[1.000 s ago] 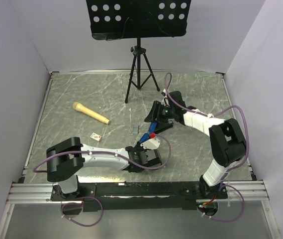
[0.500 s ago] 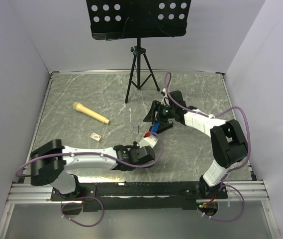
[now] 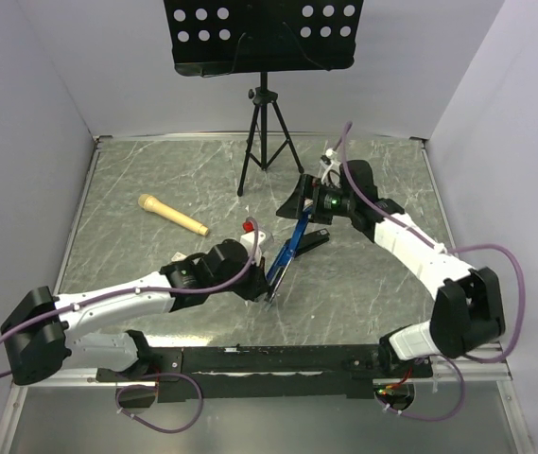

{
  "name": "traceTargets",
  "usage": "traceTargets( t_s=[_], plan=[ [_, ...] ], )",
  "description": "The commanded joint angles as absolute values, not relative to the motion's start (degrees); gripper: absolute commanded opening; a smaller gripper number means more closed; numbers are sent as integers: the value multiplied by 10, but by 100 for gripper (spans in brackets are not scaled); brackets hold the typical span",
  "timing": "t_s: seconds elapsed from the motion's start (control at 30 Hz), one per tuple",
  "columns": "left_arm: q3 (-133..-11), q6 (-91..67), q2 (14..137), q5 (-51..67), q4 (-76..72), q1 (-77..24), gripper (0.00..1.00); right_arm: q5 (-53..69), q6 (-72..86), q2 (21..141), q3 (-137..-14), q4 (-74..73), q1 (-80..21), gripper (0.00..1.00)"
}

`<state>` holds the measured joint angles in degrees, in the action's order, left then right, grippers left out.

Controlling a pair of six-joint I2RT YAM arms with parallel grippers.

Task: Unload the staples from the stapler

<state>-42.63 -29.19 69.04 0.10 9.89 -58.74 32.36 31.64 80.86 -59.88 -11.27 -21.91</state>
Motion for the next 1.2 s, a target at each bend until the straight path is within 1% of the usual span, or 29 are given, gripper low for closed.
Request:
traceTargets(
  t_s=[0.0,0.17,0.3,0.43,0.53,0.67,0.97,1.1,1.17],
  plan=[
    [-413,-344,662,116,-25,-555,1,341,319,738,-588,-143,-220,100],
    [-383,-381,641,158,-82,-530,1,324,326,670,-556,-158,-221,100],
    [-372,-391,637,183,-110,-526,1,302,319,657,-559,-201,-221,100],
    [-357,-366,630,217,-137,-526,1,302,315,646,-557,-201,-219,97],
    [-326,-341,604,235,-176,-526,1,284,296,668,-584,-216,-218,95],
    [-334,-323,597,249,-161,-525,1,276,279,708,-621,-229,-214,94],
    [-301,-308,590,320,-231,-524,1,330,258,755,-646,-216,-194,93],
    [-321,-303,600,302,-196,-524,1,338,252,752,-650,-223,-192,93],
    [-323,-308,603,288,-189,-524,1,338,255,745,-652,-230,-193,94]
  ],
)
